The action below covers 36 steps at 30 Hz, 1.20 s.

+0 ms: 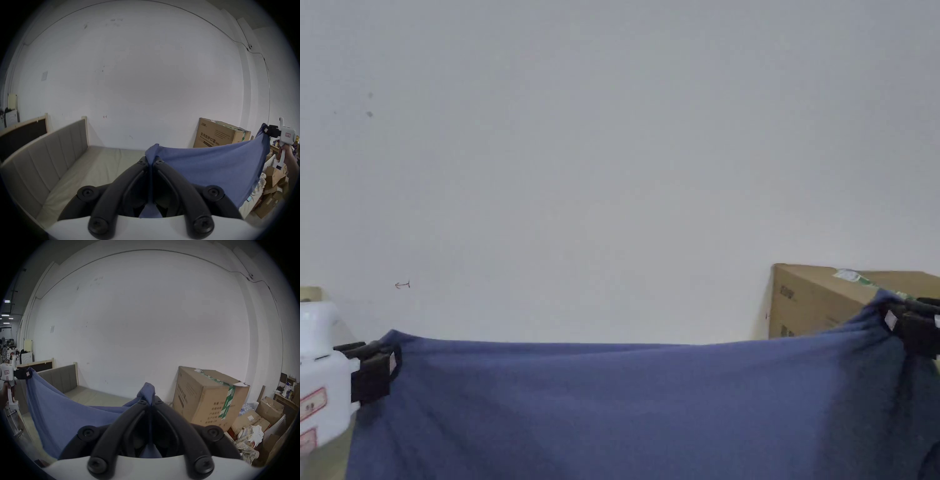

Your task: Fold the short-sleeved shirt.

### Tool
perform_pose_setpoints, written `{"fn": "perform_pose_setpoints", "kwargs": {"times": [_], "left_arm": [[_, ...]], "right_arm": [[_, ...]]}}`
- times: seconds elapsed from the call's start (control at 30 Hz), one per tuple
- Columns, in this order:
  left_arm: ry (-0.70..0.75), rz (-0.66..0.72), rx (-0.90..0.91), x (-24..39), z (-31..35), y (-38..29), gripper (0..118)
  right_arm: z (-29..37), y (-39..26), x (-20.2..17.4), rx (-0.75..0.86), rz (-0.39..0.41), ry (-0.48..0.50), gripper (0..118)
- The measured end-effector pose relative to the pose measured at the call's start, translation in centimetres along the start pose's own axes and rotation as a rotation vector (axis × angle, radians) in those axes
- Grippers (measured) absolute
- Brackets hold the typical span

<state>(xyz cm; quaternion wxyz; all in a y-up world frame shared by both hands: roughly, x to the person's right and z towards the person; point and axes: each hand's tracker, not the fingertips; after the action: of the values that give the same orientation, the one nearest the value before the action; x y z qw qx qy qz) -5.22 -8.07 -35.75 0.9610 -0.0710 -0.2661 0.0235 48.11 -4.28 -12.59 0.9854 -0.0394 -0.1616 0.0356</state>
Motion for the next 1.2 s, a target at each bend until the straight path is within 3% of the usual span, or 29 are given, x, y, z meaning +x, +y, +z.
{"fn": "perform_pose_setpoints", "kwargs": {"times": [0.17, 0.33, 0.67, 0.9, 1.03, 1.2], "left_arm": [[0.04, -0.043, 0.03, -0.5, -5.2, 3.8, 3], [0.098, -0.036, 0.037, -2.2, -11.1, 6.4, 3], [0.217, -0.045, 0.131, -4.1, -20.1, 8.3, 3], [0.37, -0.158, 0.149, -2.6, -24.7, 0.1, 3], [0.384, -0.129, 0.097, -2.6, -26.0, -5.5, 3], [0.372, -0.151, -0.003, -2.8, -25.5, -12.9, 3]], "right_arm": [[-5.6, 3.0, -0.7, 0.046, 0.005, -0.012, 1], [-12.9, 5.6, -1.1, 0.077, -0.056, -0.015, 1], [-22.9, 6.9, -2.8, 0.167, -0.033, -0.03, 1], [-26.7, -0.6, -4.9, 0.158, 0.008, -0.096, 1], [-27.1, -7.0, -6.4, 0.154, 0.043, -0.135, 1], [-26.2, -15.9, -6.4, 0.012, -0.047, -0.085, 1]]}}
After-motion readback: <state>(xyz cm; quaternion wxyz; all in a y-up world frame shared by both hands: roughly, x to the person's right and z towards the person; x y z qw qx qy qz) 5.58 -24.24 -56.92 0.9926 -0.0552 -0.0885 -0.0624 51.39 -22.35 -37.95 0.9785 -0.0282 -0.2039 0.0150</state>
